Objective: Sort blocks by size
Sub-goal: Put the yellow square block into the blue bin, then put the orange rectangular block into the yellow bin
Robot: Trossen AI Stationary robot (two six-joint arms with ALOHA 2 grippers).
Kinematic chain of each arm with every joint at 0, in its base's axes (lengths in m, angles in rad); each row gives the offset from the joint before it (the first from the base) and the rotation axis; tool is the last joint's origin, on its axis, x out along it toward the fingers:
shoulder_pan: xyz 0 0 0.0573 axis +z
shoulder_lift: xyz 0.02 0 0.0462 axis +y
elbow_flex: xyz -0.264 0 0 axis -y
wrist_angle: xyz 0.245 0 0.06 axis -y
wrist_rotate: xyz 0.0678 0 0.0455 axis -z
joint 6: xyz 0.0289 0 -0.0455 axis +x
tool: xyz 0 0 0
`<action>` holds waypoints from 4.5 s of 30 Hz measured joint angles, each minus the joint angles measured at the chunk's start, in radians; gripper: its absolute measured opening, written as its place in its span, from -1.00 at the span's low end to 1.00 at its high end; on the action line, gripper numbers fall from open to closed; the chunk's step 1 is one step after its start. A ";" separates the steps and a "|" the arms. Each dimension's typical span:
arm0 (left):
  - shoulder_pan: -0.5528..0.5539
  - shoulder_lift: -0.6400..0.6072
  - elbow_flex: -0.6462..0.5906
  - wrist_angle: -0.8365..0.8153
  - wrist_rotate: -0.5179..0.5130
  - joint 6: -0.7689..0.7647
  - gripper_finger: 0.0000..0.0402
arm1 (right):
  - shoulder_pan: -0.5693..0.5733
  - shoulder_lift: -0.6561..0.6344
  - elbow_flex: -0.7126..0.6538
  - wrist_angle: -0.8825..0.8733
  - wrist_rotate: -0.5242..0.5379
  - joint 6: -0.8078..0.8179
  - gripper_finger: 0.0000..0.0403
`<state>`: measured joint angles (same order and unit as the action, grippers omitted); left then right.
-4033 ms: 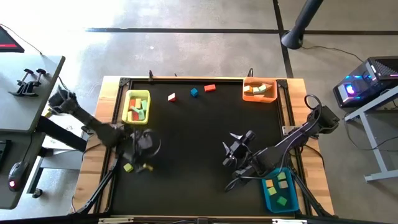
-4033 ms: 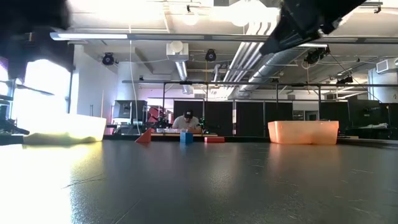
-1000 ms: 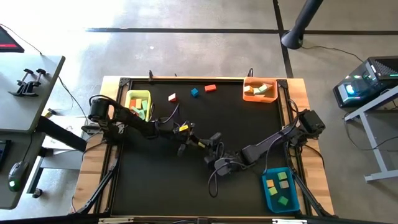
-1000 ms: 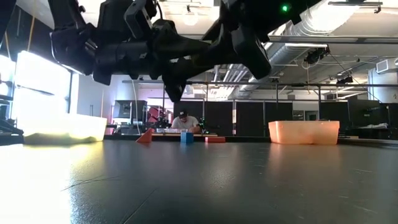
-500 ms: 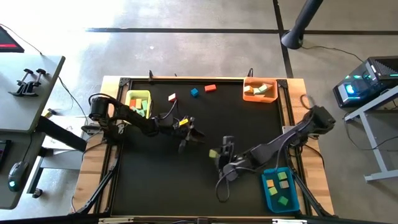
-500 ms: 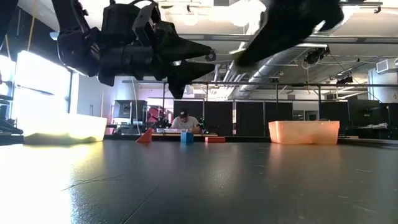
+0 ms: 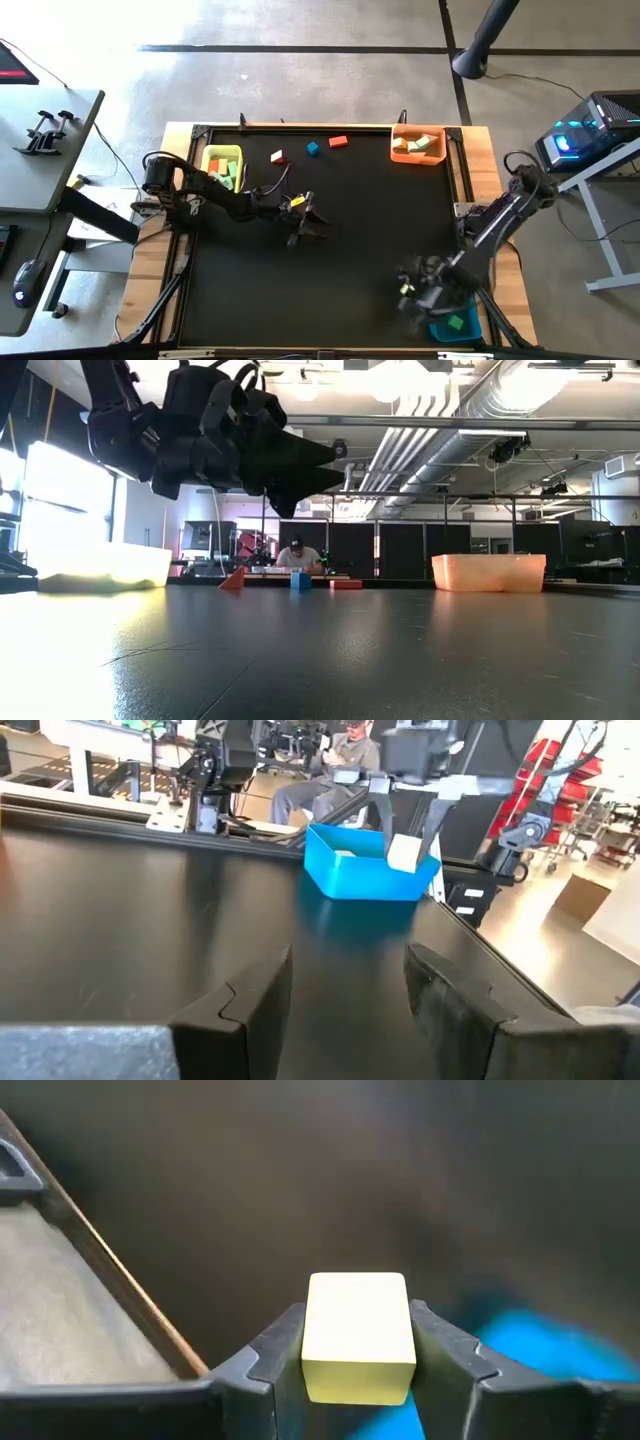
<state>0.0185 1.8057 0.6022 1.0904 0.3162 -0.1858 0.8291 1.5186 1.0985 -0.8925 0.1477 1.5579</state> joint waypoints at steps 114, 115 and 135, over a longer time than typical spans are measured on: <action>0.398 -0.405 0.000 -0.957 -0.368 -0.023 -0.15 | -1.508 0.422 0.265 0.584 -0.156 -1.611 0.21; 0.385 -0.405 0.000 -0.960 -0.368 -0.023 -0.15 | -1.518 0.446 0.285 0.584 -0.186 -1.611 0.21; 0.208 -0.405 0.000 -0.967 -0.469 -0.022 -0.15 | -1.477 0.628 0.369 0.564 -0.170 -1.576 -0.50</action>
<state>0.2268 1.4006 0.6022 0.1234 -0.1524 -0.2077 -0.6479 2.1464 1.4670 -0.3288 -0.0227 -0.0185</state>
